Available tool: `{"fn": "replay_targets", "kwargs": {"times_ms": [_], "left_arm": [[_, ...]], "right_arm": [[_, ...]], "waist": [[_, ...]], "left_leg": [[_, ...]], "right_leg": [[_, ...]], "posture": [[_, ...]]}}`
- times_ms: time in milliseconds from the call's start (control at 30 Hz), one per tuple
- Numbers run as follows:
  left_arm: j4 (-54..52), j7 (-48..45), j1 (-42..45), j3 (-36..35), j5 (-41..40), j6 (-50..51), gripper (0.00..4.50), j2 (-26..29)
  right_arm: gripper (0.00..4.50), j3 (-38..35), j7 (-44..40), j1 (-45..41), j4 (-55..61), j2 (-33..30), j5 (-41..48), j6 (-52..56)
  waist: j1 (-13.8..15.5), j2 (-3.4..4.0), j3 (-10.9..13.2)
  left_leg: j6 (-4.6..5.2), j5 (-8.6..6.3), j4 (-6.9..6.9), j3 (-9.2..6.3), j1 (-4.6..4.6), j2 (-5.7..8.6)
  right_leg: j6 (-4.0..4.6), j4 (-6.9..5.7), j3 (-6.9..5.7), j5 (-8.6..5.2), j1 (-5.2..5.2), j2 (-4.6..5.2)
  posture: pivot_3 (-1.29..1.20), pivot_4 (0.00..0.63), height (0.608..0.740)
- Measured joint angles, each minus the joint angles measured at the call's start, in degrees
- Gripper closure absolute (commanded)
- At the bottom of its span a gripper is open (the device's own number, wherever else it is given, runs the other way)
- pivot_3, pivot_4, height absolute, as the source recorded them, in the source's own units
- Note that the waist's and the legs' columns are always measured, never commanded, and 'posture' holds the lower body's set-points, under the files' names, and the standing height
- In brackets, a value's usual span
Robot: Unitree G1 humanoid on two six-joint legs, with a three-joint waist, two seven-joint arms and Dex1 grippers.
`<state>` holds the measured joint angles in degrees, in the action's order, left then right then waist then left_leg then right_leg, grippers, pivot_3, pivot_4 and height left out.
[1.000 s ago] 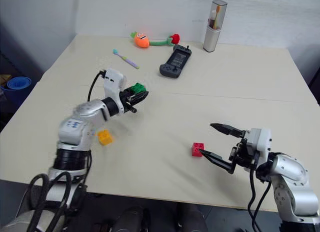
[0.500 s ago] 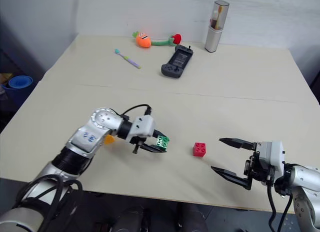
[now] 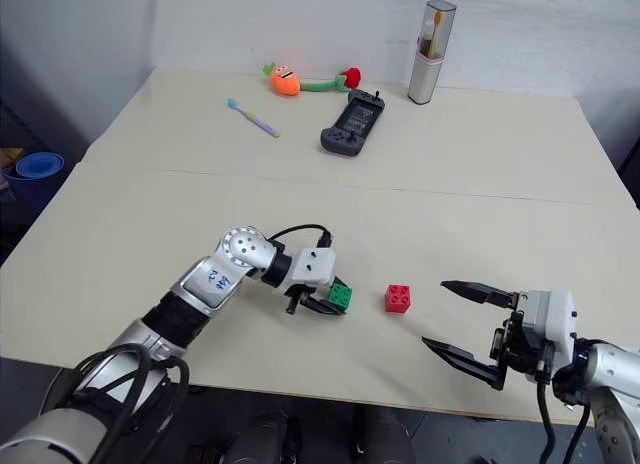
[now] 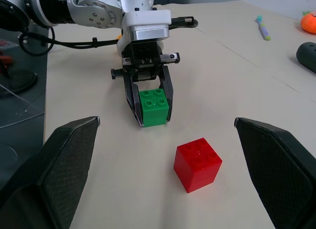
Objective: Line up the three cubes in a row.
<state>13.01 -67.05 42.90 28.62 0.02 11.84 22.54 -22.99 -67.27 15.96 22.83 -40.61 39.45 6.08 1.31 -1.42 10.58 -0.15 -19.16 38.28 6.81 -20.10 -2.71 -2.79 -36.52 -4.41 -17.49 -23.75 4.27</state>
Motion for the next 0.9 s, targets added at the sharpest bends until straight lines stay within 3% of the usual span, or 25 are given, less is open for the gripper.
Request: {"fn": "replay_targets", "kwargs": {"times_ms": [467,800,900], "left_arm": [[1.9,3.3,-1.2,-1.9,0.1,-1.0,2.99,-2.1],[-3.2,2.4,-2.4,-4.1,-1.1,1.6,0.01,-0.6],[-6.6,0.5,-2.2,-4.9,-1.4,2.5,0.01,2.4]], "right_arm": [[0.0,0.3,1.3,-1.0,0.0,0.4,0.0,-0.7],[0.0,1.4,1.2,-2.2,0.0,0.4,-0.1,-0.8],[0.0,1.7,1.0,-2.3,-0.2,0.4,-0.1,-0.8]], "waist": [[0.1,0.01,0.0],[-0.2,0.01,0.0],[-0.1,0.01,0.0]], "left_leg": [[0.11,-0.01,0.05,-0.02,0.05,0.05],[0.09,0.0,0.04,-0.02,0.02,0.02],[0.06,0.01,0.03,-0.02,0.04,0.02]], "right_leg": [[-0.03,-0.01,-0.03,0.02,0.09,0.08],[-0.03,-0.03,-0.03,0.01,0.06,0.05],[-0.02,-0.04,-0.02,0.01,0.06,0.05]], "posture": [[0.0,0.15,0.74],[0.0,0.15,0.74],[0.0,0.15,0.74]]}}
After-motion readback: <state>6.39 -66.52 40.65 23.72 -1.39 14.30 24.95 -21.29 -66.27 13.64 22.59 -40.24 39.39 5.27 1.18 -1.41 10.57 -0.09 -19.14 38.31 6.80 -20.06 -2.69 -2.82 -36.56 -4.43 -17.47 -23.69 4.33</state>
